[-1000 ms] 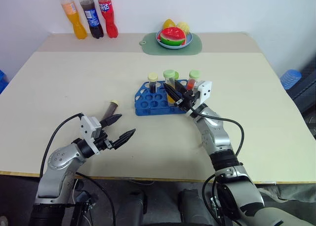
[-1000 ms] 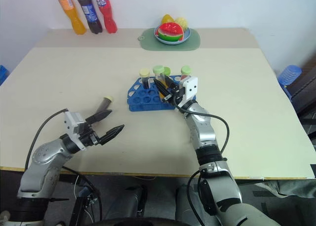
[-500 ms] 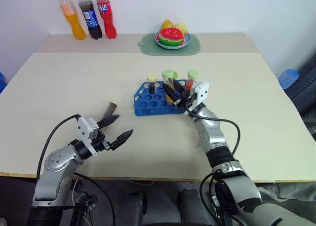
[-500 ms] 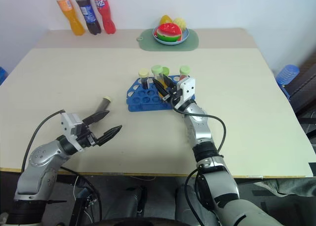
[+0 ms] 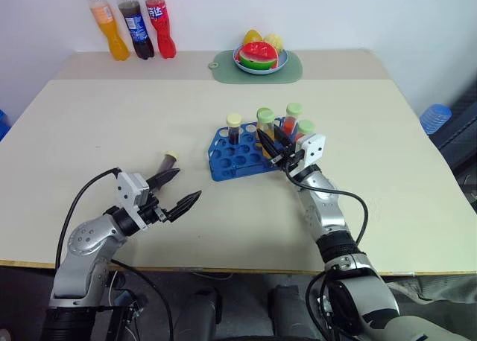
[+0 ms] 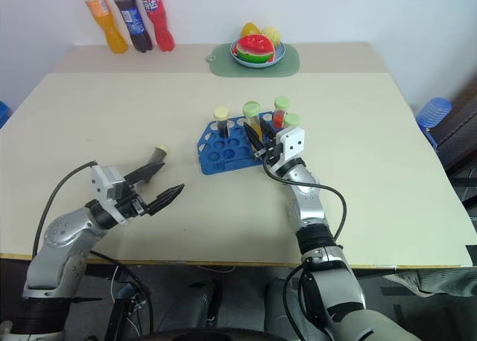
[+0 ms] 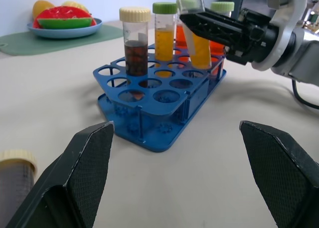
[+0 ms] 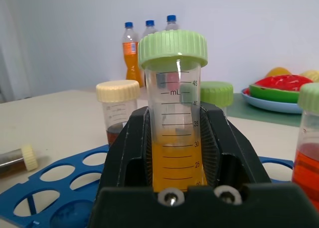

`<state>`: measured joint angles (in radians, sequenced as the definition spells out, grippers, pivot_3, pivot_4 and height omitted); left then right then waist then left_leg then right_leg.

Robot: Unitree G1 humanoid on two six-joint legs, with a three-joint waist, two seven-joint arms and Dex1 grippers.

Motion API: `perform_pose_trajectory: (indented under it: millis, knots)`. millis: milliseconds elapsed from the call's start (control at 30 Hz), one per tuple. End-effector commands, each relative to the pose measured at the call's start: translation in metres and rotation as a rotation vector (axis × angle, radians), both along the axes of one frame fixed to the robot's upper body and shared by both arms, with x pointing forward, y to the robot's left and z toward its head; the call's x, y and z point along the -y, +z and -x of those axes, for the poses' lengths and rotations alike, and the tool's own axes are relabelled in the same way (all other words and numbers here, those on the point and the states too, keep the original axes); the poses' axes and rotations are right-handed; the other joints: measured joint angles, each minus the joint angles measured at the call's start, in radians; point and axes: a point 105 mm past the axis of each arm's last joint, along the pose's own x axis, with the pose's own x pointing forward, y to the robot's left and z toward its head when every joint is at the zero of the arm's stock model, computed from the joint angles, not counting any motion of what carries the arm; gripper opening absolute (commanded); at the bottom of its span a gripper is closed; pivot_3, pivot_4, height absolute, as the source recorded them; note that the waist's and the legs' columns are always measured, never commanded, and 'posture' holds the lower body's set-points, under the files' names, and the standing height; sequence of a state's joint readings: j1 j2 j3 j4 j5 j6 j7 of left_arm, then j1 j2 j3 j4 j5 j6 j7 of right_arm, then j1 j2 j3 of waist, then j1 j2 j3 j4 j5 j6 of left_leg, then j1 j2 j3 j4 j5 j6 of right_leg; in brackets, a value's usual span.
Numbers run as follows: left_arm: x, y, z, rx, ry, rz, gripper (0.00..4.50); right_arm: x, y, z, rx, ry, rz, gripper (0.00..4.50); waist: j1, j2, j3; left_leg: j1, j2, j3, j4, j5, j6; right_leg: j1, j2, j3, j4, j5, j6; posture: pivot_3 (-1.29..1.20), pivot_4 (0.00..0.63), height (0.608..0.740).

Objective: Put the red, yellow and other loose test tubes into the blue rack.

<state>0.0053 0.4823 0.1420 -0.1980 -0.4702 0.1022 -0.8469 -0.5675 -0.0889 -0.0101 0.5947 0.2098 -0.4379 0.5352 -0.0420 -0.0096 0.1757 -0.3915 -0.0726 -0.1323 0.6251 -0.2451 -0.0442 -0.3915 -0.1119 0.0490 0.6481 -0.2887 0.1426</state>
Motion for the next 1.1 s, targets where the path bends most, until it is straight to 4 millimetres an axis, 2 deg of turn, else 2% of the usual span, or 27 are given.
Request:
perform_pose_trajectory:
  millis: [33, 67, 133, 267, 333, 500, 600, 633, 700, 833, 1000, 1100]
  knots:
    - [0.001, 0.008, 0.001, 0.033, -0.010, 0.001, 4.20, 0.006, -0.008, -0.005, -0.038, -0.038, -0.041, 0.89, -0.001, 0.000, 0.000, 0.000, 0.000, 0.000, 0.000, 0.000, 0.000, 0.000, 0.000, 0.000, 0.000, 0.000, 0.000, 0.00, 0.150, 0.740]
    - [0.001, 0.007, 0.001, 0.031, -0.008, 0.007, 4.20, 0.005, -0.008, -0.004, -0.040, -0.018, -0.062, 0.89, -0.002, 0.000, 0.000, 0.000, 0.000, 0.000, 0.000, 0.000, 0.000, 0.000, 0.000, 0.000, 0.000, 0.000, 0.000, 0.00, 0.150, 0.740]
    - [0.000, 0.008, 0.002, 0.034, 0.001, 0.016, 4.20, 0.005, -0.004, -0.004, -0.028, -0.010, -0.090, 1.85, -0.002, 0.000, 0.000, 0.000, 0.000, 0.000, 0.000, 0.000, 0.000, 0.000, 0.000, 0.000, 0.000, 0.000, 0.000, 0.00, 0.150, 0.740]
    - [-0.005, 0.021, -0.001, 0.056, 0.064, 0.089, 4.20, 0.002, 0.008, 0.001, 0.053, 0.003, -0.033, 3.75, -0.003, 0.000, 0.000, 0.000, 0.000, 0.000, -0.002, 0.000, 0.000, -0.002, 0.000, 0.000, 0.000, 0.000, 0.000, 0.00, 0.150, 0.740]
    - [-0.014, 0.032, -0.012, 0.084, 0.200, 0.115, 4.20, 0.003, 0.016, 0.006, 0.100, 0.017, 0.019, 4.44, -0.002, 0.001, 0.000, 0.000, 0.000, 0.000, -0.003, 0.000, -0.001, -0.002, 0.000, 0.000, 0.000, 0.000, 0.000, 0.00, 0.150, 0.740]
    - [-0.042, 0.046, -0.034, 0.084, 0.575, 0.080, 4.20, 0.014, 0.025, 0.023, 0.136, 0.086, 0.156, 4.44, 0.004, 0.000, 0.000, 0.000, 0.000, -0.001, -0.002, 0.001, -0.001, -0.001, 0.000, 0.000, 0.000, 0.000, 0.000, 0.00, 0.150, 0.740]
    - [-0.047, 0.051, -0.036, 0.016, 0.648, 0.120, 4.20, 0.025, 0.023, 0.039, 0.104, 0.161, 0.242, 4.44, 0.003, 0.000, 0.000, 0.000, 0.000, 0.000, -0.003, 0.001, -0.001, -0.002, 0.000, 0.000, 0.000, 0.000, 0.000, 0.00, 0.150, 0.740]
    - [-0.048, 0.052, -0.037, -0.018, 0.669, 0.138, 4.20, 0.028, 0.022, 0.045, 0.090, 0.190, 0.278, 4.44, 0.003, 0.000, 0.000, 0.000, 0.000, 0.000, -0.003, 0.001, -0.001, -0.002, 0.000, 0.000, 0.000, 0.000, 0.000, 0.00, 0.150, 0.740]
    - [-0.057, 0.039, -0.043, -0.210, 0.766, 0.104, 4.20, 0.037, 0.017, 0.059, 0.063, 0.242, 0.377, 4.44, 0.004, 0.000, 0.000, -0.001, 0.000, 0.000, -0.003, 0.001, -0.001, -0.002, 0.000, 0.000, 0.000, 0.000, 0.000, 0.00, 0.150, 0.740]
    - [-0.046, 0.047, -0.058, -0.443, 0.780, 0.150, 4.20, 0.043, 0.016, 0.089, -0.009, 0.398, 0.474, 4.44, 0.007, -0.002, 0.001, -0.001, -0.001, -0.002, 0.000, 0.001, -0.001, 0.000, 0.000, -0.002, 0.000, -0.001, 0.001, 0.00, 0.150, 0.740]
    - [-0.043, 0.049, -0.080, -0.707, 0.847, 0.107, 4.20, 0.035, 0.034, 0.096, 0.000, 0.451, 0.466, 4.44, -0.003, -0.005, 0.003, -0.001, -0.001, -0.002, 0.003, 0.000, -0.001, 0.002, 0.002, -0.003, 0.000, -0.001, 0.002, 0.00, 0.150, 0.740]
    - [-0.029, 0.049, -0.099, -0.807, 0.793, 0.033, 4.20, 0.031, 0.039, 0.098, -0.003, 0.464, 0.455, 4.44, 0.000, -0.006, 0.003, -0.001, 0.000, -0.002, 0.002, 0.001, -0.001, 0.001, 0.003, -0.002, 0.000, -0.001, 0.002, 0.00, 0.150, 0.740]
